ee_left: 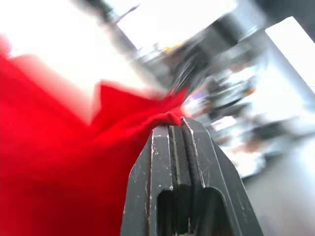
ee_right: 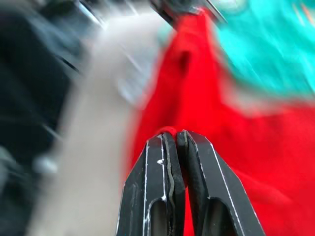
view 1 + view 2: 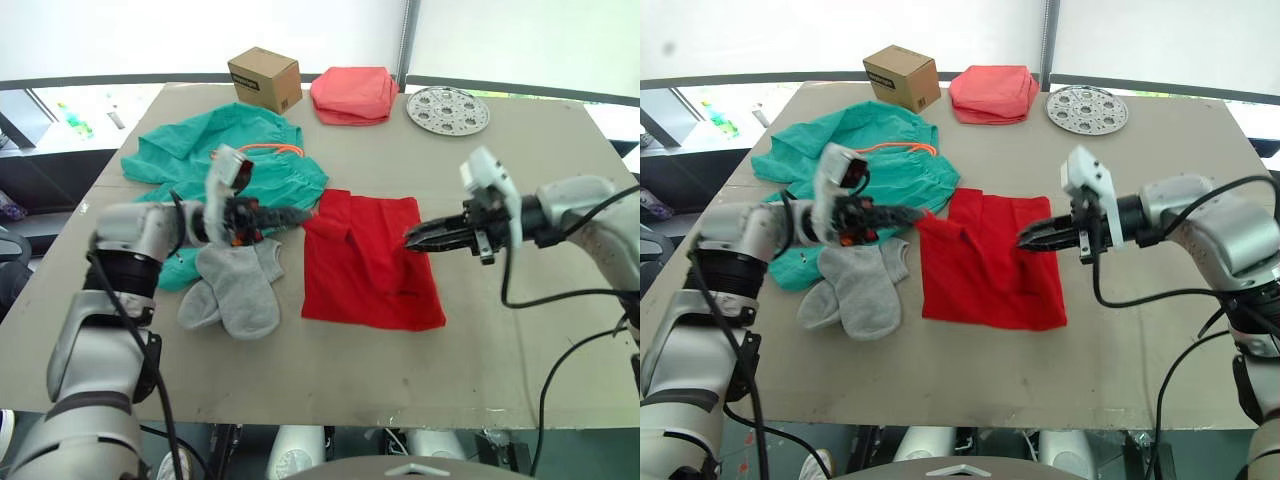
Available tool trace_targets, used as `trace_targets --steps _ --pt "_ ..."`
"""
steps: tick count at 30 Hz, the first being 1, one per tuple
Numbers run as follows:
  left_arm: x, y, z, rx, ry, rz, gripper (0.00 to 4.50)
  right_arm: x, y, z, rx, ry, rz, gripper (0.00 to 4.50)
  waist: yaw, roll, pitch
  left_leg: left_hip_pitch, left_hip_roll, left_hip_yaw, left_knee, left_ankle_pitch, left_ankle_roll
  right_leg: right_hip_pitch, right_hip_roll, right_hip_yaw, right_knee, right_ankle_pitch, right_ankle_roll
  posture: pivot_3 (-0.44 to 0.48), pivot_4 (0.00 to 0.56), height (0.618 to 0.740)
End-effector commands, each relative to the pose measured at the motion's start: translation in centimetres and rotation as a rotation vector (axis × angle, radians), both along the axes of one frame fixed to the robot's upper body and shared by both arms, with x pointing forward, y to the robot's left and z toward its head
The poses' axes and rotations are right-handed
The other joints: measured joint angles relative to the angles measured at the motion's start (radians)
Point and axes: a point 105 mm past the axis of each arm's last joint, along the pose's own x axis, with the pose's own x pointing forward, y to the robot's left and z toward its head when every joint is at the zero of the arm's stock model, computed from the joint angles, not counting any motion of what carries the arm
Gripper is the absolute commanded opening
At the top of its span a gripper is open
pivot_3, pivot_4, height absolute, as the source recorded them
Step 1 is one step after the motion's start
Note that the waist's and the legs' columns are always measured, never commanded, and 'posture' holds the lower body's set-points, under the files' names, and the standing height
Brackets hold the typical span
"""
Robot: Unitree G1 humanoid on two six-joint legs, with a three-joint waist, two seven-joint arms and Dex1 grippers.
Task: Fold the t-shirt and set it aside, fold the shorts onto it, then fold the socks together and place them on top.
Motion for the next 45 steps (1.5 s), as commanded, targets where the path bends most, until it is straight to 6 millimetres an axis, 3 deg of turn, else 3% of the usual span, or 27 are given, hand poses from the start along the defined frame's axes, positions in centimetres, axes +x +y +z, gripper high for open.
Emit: trace_targets --steps 1,4,9,13,21,24,27,30,35,39,42,45 --pt "2.7 -0.3 -2.9 0.142 -0.066 0.158 0.0 5.0 -1.9 -4.5 -0.183 -0.024 -0.255 0.07 0.002 0.0 -0.003 0.003 -0.001 0.0 0.0 0.0 0.0 0.002 0.0 -0.001 0.001 0.0 0.0 0.0 0.15 0.74" --pt "6.6 -0.3 -7.3 0.409 -0.108 0.388 0.0 9.4 -4.3 -7.8 -0.321 0.008 -0.515 0.07 0.004 0.0 -0.003 0.011 -0.003 0.001 0.001 -0.003 0.006 0.009 -0.003 -0.002 0.002 -0.002 -0.002 0.0 0.15 0.74" --pt "9.1 -0.4 -9.6 0.556 -0.086 0.515 0.0 11.9 -5.8 -10.2 -0.451 0.01 -0.64 0.07 -0.008 -0.002 -0.002 -0.006 -0.005 0.009 0.006 0.004 0.007 -0.007 -0.006 0.004 0.007 0.007 0.006 0.0 0.15 0.74" --pt "9.7 -1.0 -8.7 0.52 -0.113 0.524 0.0 12.8 -5.3 -9.6 -0.483 -0.025 -0.694 0.07 -0.018 -0.002 -0.002 -0.007 -0.004 0.01 0.003 0.004 0.007 -0.01 -0.006 0.001 0.007 0.007 0.008 0.0 0.15 0.74" --pt "8.6 -1.7 -4.7 0.306 -0.151 0.4 0.0 12.5 -3.3 -8.4 -0.359 -0.075 -0.674 0.07 -0.031 -0.002 -0.002 -0.004 -0.003 0.014 0.002 0.004 0.006 -0.009 -0.007 0.002 0.008 0.007 0.008 0.0 0.15 0.74" --pt "8.3 -1.9 -4.1 0.285 -0.169 0.373 0.0 12.6 -2.5 -7.2 -0.266 -0.085 -0.672 0.07 -0.03 -0.002 -0.002 -0.003 -0.003 0.014 0.002 0.004 0.006 -0.009 -0.007 0.003 0.009 0.007 0.008 0.0 0.15 0.74" --pt "8.4 -1.6 -3.3 0.245 -0.19 0.396 0.0 12.7 -1.7 -5.8 -0.193 -0.115 -0.647 0.07 -0.03 -0.002 -0.002 -0.003 -0.003 0.014 0.002 0.004 0.006 -0.009 -0.007 0.004 0.009 0.007 0.008 0.0 0.15 0.74" --pt "9.5 -0.2 -1.8 0.179 -0.181 0.524 0.0 13.2 -2.0 -5.1 -0.164 -0.114 -0.669 0.07 -0.03 -0.002 -0.002 -0.003 -0.003 0.014 0.001 0.004 0.006 -0.009 -0.007 0.003 0.009 0.007 0.008 0.0 0.15 0.74" --pt "11.2 1.0 -3.4 0.285 -0.176 0.686 0.0 15.4 -3.3 -5.7 -0.186 -0.092 -0.793 0.07 -0.03 -0.001 -0.002 -0.002 -0.003 0.015 0.001 0.004 0.006 -0.009 -0.007 0.004 0.009 0.007 0.008 0.0 0.15 0.74" --pt "12.2 1.3 -4.8 0.372 -0.176 0.774 0.0 16.6 -4.2 -7.7 -0.246 -0.069 -0.859 0.07 -0.03 -0.001 -0.002 -0.001 -0.003 0.016 0.001 0.004 0.006 -0.009 -0.007 0.004 0.009 0.007 0.008 0.0 0.15 0.74" --pt "12.4 1.2 -4.8 0.376 -0.185 0.787 0.0 17.1 -4.4 -8.7 -0.257 -0.05 -0.876 0.07 -0.03 -0.001 -0.002 -0.001 -0.003 0.016 0.0 0.004 0.006 -0.009 -0.007 0.004 0.009 0.007 0.008 0.0 0.15 0.74" --pt "12.5 1.6 -3.8 0.337 -0.2 0.811 0.0 17.4 -3.7 -7.7 -0.19 -0.058 -0.866 0.07 -0.034 -0.001 -0.002 -0.001 -0.003 0.016 0.0 0.004 0.006 -0.009 -0.007 0.004 0.009 0.007 0.008 0.0 0.15 0.74"
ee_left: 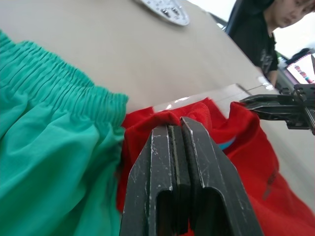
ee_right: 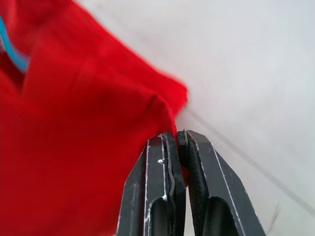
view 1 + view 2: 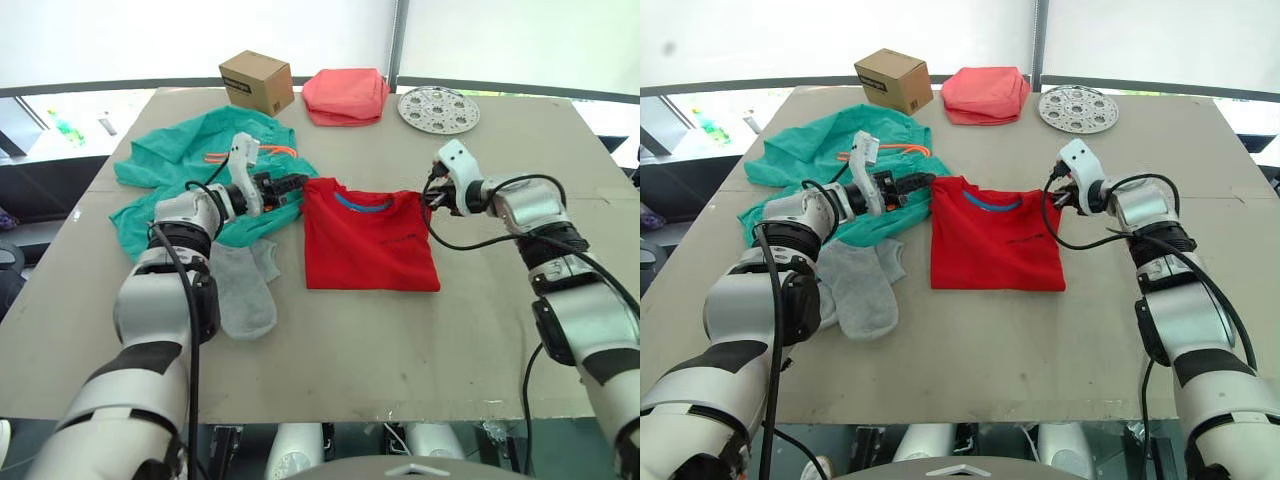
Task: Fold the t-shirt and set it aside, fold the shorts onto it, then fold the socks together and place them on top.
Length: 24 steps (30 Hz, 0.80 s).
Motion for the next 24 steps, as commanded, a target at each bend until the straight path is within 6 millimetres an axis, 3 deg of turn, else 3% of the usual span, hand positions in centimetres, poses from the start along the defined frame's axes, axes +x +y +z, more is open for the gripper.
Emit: trace_targets --steps 1,4,9,13,16,20,24 --pt "0.5 0.5 3.3 -0.05 -0.107 0.014 0.0 0.9 1.2 3.9 0.091 -0.129 0.036 0.07 -0.005 0.0 0.0 0.0 0.0 0.0 0.0 0.0 0.0 0.0 0.0 0.0 0.0 0.0 0.0 0.0 0.15 0.74" --pt "0.5 1.1 3.6 -0.065 -0.108 0.037 0.0 0.8 2.6 6.1 0.179 -0.201 0.093 0.07 -0.016 0.0 0.0 0.0 0.0 0.0 0.0 0.0 0.0 0.0 0.0 0.0 0.0 0.0 0.0 0.0 0.15 0.74" --pt "0.4 0.8 2.3 -0.03 -0.066 0.031 0.0 1.2 1.2 2.5 0.019 -0.134 0.025 0.07 -0.02 0.0 0.0 0.001 0.0 0.0 0.0 0.0 0.0 0.0 0.0 0.0 0.0 0.0 0.0 0.0 0.15 0.74" --pt "0.4 -0.1 2.4 -0.035 -0.049 0.003 0.0 1.1 0.1 1.1 -0.053 -0.12 0.008 0.07 -0.018 0.0 0.0 0.0 0.0 0.0 0.0 0.0 0.0 0.0 0.0 0.0 0.0 0.0 0.0 0.0 0.15 0.74" --pt "-0.1 -1.4 3.5 -0.068 -0.041 -0.087 0.0 0.9 -0.1 2.4 -0.004 -0.177 0.016 1.09 -0.019 0.0 0.0 0.0 0.0 0.0 0.0 0.0 0.0 0.0 0.0 0.0 0.0 0.0 0.0 0.0 0.15 0.74" --pt "-3.0 -5.1 6.5 -0.217 0.006 -0.426 0.0 -0.3 -0.3 3.9 0.058 -0.265 0.005 2.88 -0.018 0.0 0.0 0.0 0.0 -0.001 0.0 0.0 0.0 0.0 0.0 -0.001 0.0 0.0 0.0 0.0 0.15 0.74" --pt "-4.3 -5.5 9.0 -0.36 0.019 -0.527 0.0 -1.7 0.3 4.1 0.07 -0.28 0.031 2.88 -0.023 0.0 0.0 0.0 0.0 0.0 -0.001 0.0 -0.001 0.0 0.0 0.0 0.0 0.0 0.0 0.0 0.15 0.74"
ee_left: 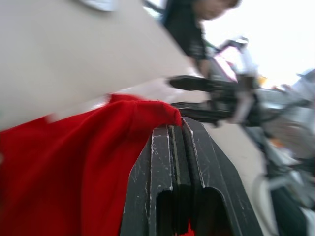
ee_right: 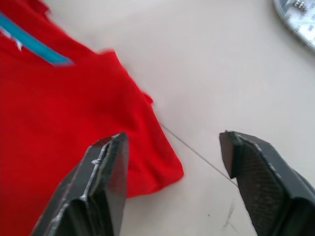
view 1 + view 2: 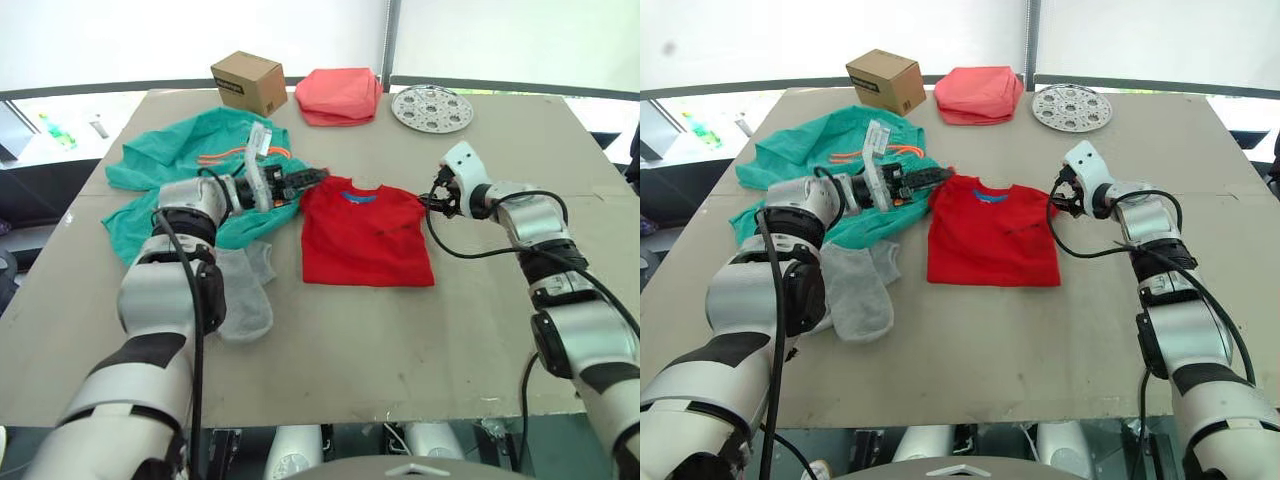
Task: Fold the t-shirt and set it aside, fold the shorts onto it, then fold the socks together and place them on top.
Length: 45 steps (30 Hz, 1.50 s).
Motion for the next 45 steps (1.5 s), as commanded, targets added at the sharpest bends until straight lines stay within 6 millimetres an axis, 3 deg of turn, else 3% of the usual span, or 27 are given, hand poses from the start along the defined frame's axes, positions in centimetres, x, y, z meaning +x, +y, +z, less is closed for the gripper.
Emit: trace_targets --steps 1,2,7,12,15,24,28,29,33,36,39,43,45 --pt "-0.8 0.3 3.6 -0.138 -0.026 -0.057 0.0 -1.0 0.5 1.9 0.026 -0.058 0.023 2.88 -0.003 0.0 0.0 0.001 0.0 0.0 0.0 0.0 0.0 0.0 0.0 0.001 0.0 0.0 0.0 0.0 0.15 0.74" --pt "-0.4 0.7 3.2 -0.126 -0.019 -0.018 0.0 -1.4 0.8 1.6 0.029 -0.047 0.033 2.88 -0.004 0.0 0.0 0.001 0.0 0.0 0.0 0.0 0.0 0.0 0.0 0.001 0.0 0.0 0.0 0.0 0.15 0.74" --pt "2.1 4.6 -3.7 0.183 0.055 0.309 0.0 -2.1 1.5 0.8 0.001 -0.038 0.04 2.88 -0.004 0.001 -0.001 0.003 0.0 0.001 -0.001 0.0 0.0 0.0 0.0 0.004 0.001 0.0 0.0 0.0 0.15 0.74" --pt "3.3 7.4 -7.2 0.319 0.063 0.534 0.0 -2.6 1.8 0.7 -0.011 -0.04 0.051 2.88 0.009 0.0 0.0 0.001 0.0 0.0 0.0 0.0 0.0 0.0 0.0 0.002 0.0 0.0 0.0 0.0 0.15 0.74" --pt "3.9 7.5 -7.1 0.314 0.02 0.584 0.0 -3.3 2.2 1.0 0.001 -0.055 0.084 2.88 0.015 0.0 0.0 0.0 0.0 0.0 0.0 0.0 0.0 0.0 -0.001 0.001 0.0 0.0 0.0 0.0 0.15 0.74" --pt "4.7 5.4 -2.5 0.126 -0.136 0.551 0.0 -4.8 3.1 1.6 0.05 -0.085 0.126 2.88 0.012 0.0 0.0 0.0 0.0 0.0 0.0 0.0 0.0 0.0 0.0 0.0 0.0 0.0 0.0 0.0 0.15 0.74" --pt "5.1 4.8 -3.8 0.237 -0.118 0.565 0.0 -5.2 4.3 1.4 0.094 -0.069 0.148 2.88 0.009 0.0 0.0 0.001 0.0 0.0 0.0 0.0 0.0 0.0 0.0 0.0 0.0 0.0 0.0 0.0 0.15 0.74" --pt "5.3 5.0 -4.0 0.269 -0.12 0.591 0.73 -5.2 4.7 1.3 0.101 -0.063 0.153 2.93 0.007 0.0 0.0 0.001 0.0 0.0 0.0 0.0 0.0 0.0 0.0 0.0 0.0 0.0 0.0 0.0 0.15 0.74" --pt "5.7 6.4 -2.2 0.253 -0.194 0.661 2.18 -2.9 6.6 0.8 0.148 -0.038 0.067 2.93 -0.003 0.0 0.0 0.001 0.0 0.0 0.0 0.0 0.0 0.0 0.0 0.001 0.0 0.0 0.0 0.0 0.15 0.74" --pt "4.9 6.9 0.3 0.099 -0.225 0.618 2.18 -1.0 7.9 -1.5 0.157 0.049 -0.045 2.93 -0.003 0.0 0.0 0.002 0.001 0.001 0.0 0.0 0.0 0.0 0.0 0.001 0.0 0.0 0.0 0.0 0.15 0.74" --pt "4.0 6.6 1.1 0.029 -0.24 0.557 2.18 -0.3 8.0 -3.4 0.095 0.084 -0.106 2.93 0.006 0.0 0.0 0.001 0.001 0.0 -0.001 0.0 -0.001 0.0 0.0 -0.001 0.0 0.0 0.0 0.0 0.15 0.74" --pt "0.2 3.7 -0.1 -0.003 -0.236 0.377 2.18 0.9 5.6 -5.5 -0.006 0.057 -0.282 2.93 0.006 0.001 -0.001 0.001 -0.001 0.001 -0.002 0.0 0.0 0.001 -0.002 0.002 0.0 0.0 0.0 0.0 0.15 0.74" --pt "-2.7 1.7 -5.5 0.094 -0.162 0.339 2.18 1.1 4.9 -5.3 0.023 0.027 -0.347 2.93 0.005 0.002 -0.002 0.002 -0.001 -0.001 0.0 0.0 0.0 0.003 -0.003 0.003 -0.001 0.0 0.0 0.0 0.15 0.74"
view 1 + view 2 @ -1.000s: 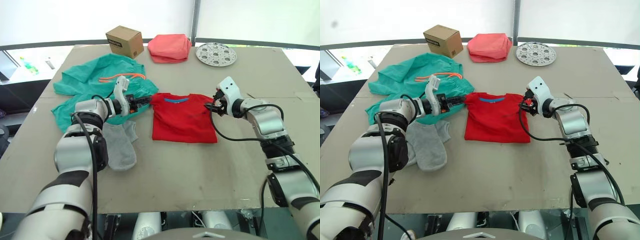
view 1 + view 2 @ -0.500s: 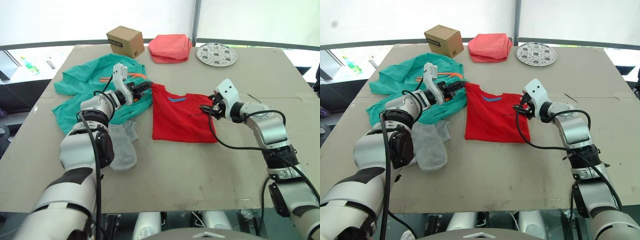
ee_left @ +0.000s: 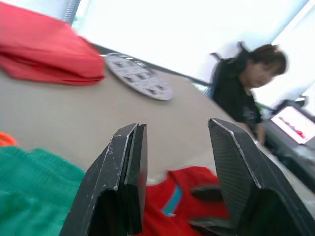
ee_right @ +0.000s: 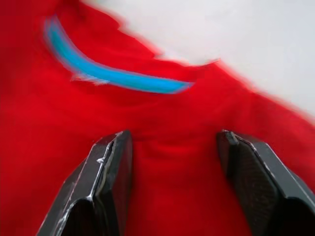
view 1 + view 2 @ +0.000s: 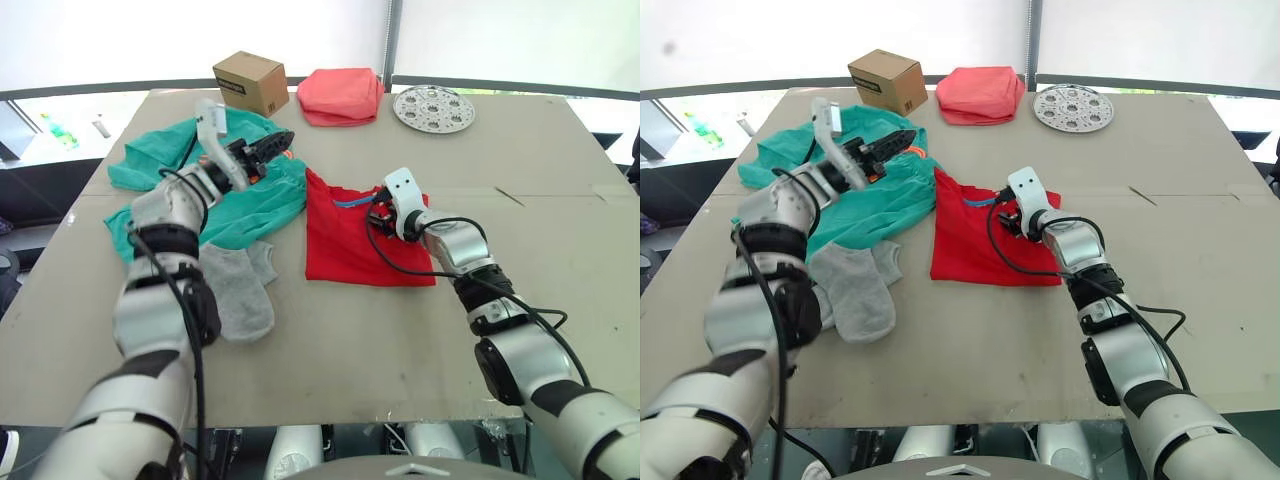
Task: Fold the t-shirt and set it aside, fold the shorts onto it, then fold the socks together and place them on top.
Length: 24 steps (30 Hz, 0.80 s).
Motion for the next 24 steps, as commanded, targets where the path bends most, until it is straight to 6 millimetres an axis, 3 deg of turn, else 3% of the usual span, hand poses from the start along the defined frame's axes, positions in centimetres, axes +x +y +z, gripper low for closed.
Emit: trace_targets --steps 1,3,5,8,14,17,19,23,24 --pt "-4.5 -3.6 -6.1 0.133 0.09 -0.077 2.18 0.5 -2.6 -0.7 -0.007 -0.033 -0.155 2.93 -0.002 0.002 -0.002 0.002 0.0 0.0 0.0 0.0 0.0 0.002 -0.001 0.003 0.0 0.0 0.0 0.0 0.15 0.74" --pt "-5.6 -3.7 -10.4 0.217 0.186 -0.019 2.18 0.4 -2.4 -0.3 0.024 -0.049 -0.161 2.93 -0.002 0.002 -0.002 0.006 0.0 0.0 -0.002 0.0 0.0 0.006 -0.005 0.003 -0.001 0.0 0.0 0.0 0.15 0.74" --pt "-6.1 -3.5 -13.3 0.294 0.237 0.019 2.18 0.3 -2.1 0.0 0.04 -0.067 -0.159 2.93 0.005 0.0 -0.004 0.007 0.0 -0.002 -0.002 0.0 0.0 0.006 -0.005 0.001 0.0 0.0 0.0 0.0 0.15 0.74" --pt "-5.3 -2.7 -14.9 0.365 0.272 0.103 2.18 0.3 -2.6 -0.2 0.019 -0.067 -0.181 2.93 0.001 0.004 -0.006 0.017 0.0 -0.003 -0.005 -0.003 -0.004 0.016 -0.006 -0.001 -0.002 0.0 -0.001 0.0 0.15 0.74" --pt "-5.2 -1.9 -14.6 0.394 0.261 0.126 2.18 0.6 -5.6 -0.2 -0.08 -0.106 -0.279 2.93 -0.001 0.005 -0.01 0.017 0.0 -0.002 -0.005 0.0 -0.001 0.016 -0.006 0.0 -0.002 0.0 -0.001 0.0 0.15 0.74" --pt "-5.8 -1.1 -14.4 0.428 0.243 0.111 2.18 0.0 -3.2 3.3 0.094 -0.194 -0.124 2.93 -0.006 0.005 -0.01 0.017 0.0 -0.002 -0.007 0.0 -0.001 0.015 -0.006 0.0 -0.003 0.0 -0.001 0.0 0.15 0.74" --pt "-6.0 -1.2 -14.0 0.424 0.219 0.095 2.18 -0.3 -2.9 5.0 0.107 -0.262 -0.085 2.93 -0.014 0.006 -0.01 0.018 0.001 -0.001 -0.011 0.0 -0.002 0.013 -0.005 0.002 -0.003 0.0 -0.001 0.0 0.15 0.74" --pt "-6.5 -2.3 -11.0 0.3 0.082 0.069 2.18 -0.8 -2.8 5.0 0.193 -0.227 -0.047 2.93 -0.014 0.006 -0.01 0.018 0.001 -0.001 -0.015 0.002 -0.004 0.012 -0.004 0.002 -0.004 0.0 -0.001 0.0 0.15 0.74" --pt "-6.9 -2.5 -10.2 0.267 0.047 0.061 2.24 -1.0 -3.3 5.2 0.243 -0.214 -0.062 3.17 -0.013 0.006 -0.01 0.018 0.001 -0.001 -0.016 0.001 -0.004 0.011 -0.004 0.002 -0.005 0.0 -0.001 0.0 0.15 0.74"
